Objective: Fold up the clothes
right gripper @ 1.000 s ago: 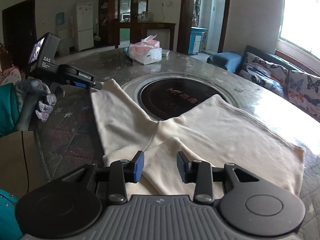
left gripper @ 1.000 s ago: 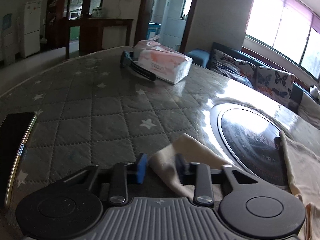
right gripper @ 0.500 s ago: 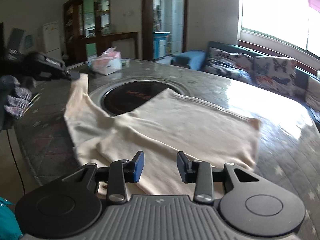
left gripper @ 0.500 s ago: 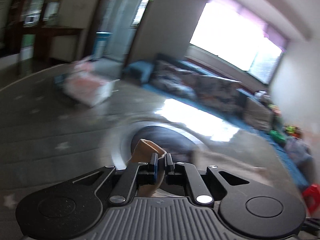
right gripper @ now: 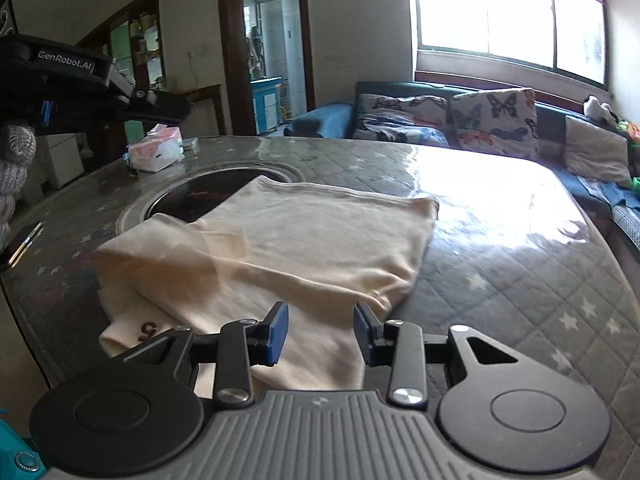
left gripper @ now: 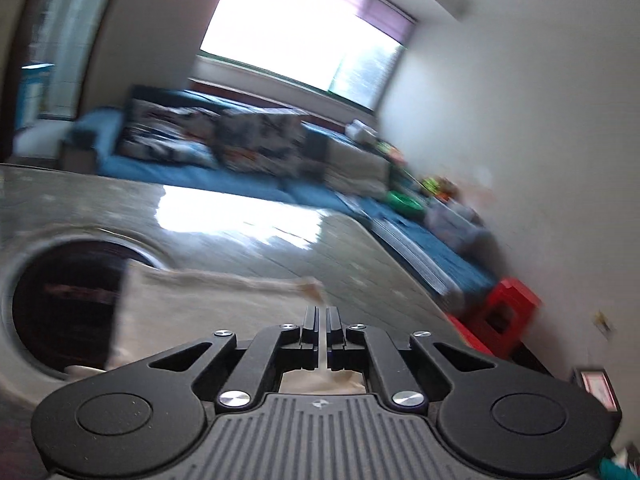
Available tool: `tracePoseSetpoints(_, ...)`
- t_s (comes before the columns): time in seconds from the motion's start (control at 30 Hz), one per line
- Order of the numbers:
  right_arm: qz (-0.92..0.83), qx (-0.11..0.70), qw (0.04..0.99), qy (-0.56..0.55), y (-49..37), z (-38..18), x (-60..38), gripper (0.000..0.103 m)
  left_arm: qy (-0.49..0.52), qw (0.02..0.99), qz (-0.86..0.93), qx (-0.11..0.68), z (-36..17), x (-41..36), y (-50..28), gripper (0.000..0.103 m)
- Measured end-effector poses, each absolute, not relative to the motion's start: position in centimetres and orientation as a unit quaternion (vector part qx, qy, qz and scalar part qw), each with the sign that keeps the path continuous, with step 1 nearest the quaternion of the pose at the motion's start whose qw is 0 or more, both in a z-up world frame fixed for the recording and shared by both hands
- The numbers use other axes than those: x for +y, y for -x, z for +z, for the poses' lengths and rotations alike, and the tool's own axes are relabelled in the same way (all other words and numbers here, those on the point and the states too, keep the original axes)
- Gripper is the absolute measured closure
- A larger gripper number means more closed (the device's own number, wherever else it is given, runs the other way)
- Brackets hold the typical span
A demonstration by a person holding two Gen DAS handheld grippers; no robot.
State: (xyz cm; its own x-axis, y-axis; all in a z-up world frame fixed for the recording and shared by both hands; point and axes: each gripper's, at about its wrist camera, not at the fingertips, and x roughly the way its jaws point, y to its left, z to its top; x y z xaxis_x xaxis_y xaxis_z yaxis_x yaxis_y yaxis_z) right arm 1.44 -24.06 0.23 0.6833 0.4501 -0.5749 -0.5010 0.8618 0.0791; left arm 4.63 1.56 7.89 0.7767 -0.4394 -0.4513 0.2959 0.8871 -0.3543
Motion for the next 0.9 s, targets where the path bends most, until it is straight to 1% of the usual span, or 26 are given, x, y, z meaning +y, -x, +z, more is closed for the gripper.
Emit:
tracePoseSetpoints(0.13, 0.258, 0.307, 0.916, 0.028, -1.5, 0.1, -25.0, 0.067, 0.104, 0.931, -0.205, 0.285, 6.9, 0.6, -4.3, 0.097)
tracePoseSetpoints(0.23, 0.273, 0.313, 0.909, 0.023, -1.9, 0.2, -24.5, 0.067, 0.077, 0.939, -0.176, 0.286, 6.3, 2.3, -3.6, 0.094)
tracePoseSetpoints(0.33, 0.299, 0.322, 0.898, 0.024, -2.6, 0.1, -23.0, 0.067, 0.04, 0.948, -0.129, 0.289, 5.1, 4.7, -2.7, 0.081)
tracePoseSetpoints(0.37, 0.309, 0.324, 0.894, 0.025, -2.9, 0.1, -22.4, 0.068, 0.03, 0.949, -0.112, 0.292, 4.6, 5.6, -2.3, 0.072)
tracePoseSetpoints(0.4, 0.319, 0.327, 0.889, 0.026, -3.2, 0.1, -21.8, 0.068, 0.024, 0.95, -0.094, 0.296, 4.1, 6.4, -1.9, 0.066)
tracePoseSetpoints(0.47, 0.336, 0.335, 0.88, 0.029, -3.8, -0.1, -20.3, 0.068, 0.018, 0.95, -0.067, 0.304, 3.1, 8.1, -1.0, 0.065)
tracePoseSetpoints(0.5, 0.344, 0.338, 0.875, 0.031, -4.1, -0.2, -19.6, 0.068, 0.016, 0.949, -0.057, 0.308, 2.6, 8.8, -0.6, 0.063)
tracePoseSetpoints(0.53, 0.348, 0.343, 0.872, 0.03, -4.5, -0.3, -19.0, 0.068, 0.015, 0.949, -0.047, 0.312, 2.1, 9.4, -0.1, 0.06)
tracePoseSetpoints(0.57, 0.351, 0.348, 0.869, 0.028, -4.9, -0.5, -18.4, 0.068, 0.013, 0.949, -0.039, 0.314, 1.7, 10.0, 0.4, 0.054)
tracePoseSetpoints(0.9, 0.354, 0.392, 0.849, 0.024, -7.6, -1.9, -13.9, 0.068, 0.026, 0.942, -0.016, 0.334, -1.1, 12.9, 1.9, 0.05)
